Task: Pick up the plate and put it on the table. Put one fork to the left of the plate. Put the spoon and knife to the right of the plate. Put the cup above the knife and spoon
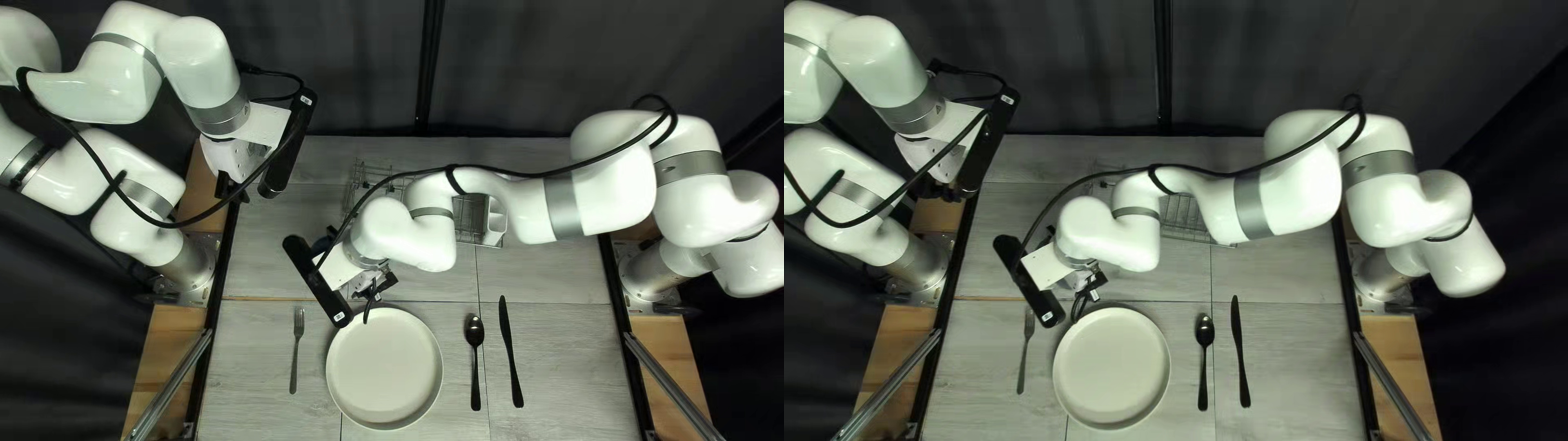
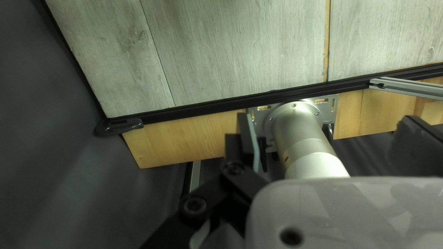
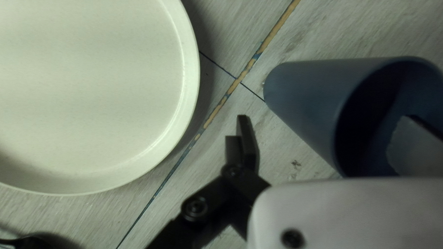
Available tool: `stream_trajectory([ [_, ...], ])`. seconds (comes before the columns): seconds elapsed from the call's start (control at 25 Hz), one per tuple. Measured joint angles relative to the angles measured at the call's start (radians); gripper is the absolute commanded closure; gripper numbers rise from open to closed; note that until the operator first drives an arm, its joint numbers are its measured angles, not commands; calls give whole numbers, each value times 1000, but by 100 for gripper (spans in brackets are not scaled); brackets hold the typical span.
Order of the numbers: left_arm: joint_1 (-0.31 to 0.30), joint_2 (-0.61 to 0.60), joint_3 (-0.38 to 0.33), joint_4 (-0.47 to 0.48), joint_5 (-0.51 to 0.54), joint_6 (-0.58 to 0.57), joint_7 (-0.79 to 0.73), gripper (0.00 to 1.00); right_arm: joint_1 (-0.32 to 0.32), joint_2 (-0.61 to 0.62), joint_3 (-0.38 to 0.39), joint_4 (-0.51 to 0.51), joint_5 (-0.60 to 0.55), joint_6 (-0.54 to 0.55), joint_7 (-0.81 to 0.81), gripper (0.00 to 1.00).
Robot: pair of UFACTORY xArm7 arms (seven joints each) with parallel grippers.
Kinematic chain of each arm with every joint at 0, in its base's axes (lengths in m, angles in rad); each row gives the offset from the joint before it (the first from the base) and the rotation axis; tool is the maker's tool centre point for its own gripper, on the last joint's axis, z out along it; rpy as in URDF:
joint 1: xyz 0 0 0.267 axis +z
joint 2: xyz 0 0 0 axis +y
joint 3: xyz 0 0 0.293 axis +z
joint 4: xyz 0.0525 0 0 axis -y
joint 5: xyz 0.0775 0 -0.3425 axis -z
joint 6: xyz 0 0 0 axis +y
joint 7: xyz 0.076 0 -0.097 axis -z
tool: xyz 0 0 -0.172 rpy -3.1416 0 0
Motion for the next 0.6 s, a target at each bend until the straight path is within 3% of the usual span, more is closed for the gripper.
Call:
stream_trajectory([
  [0.32,0,0,0,0,0,0,0,0,12,-2,-15,-11,-15,2,24,100],
  [0.6,0,0,0,0,0,0,0,0,51,-80,-48,-90,-50,-28,81,100],
])
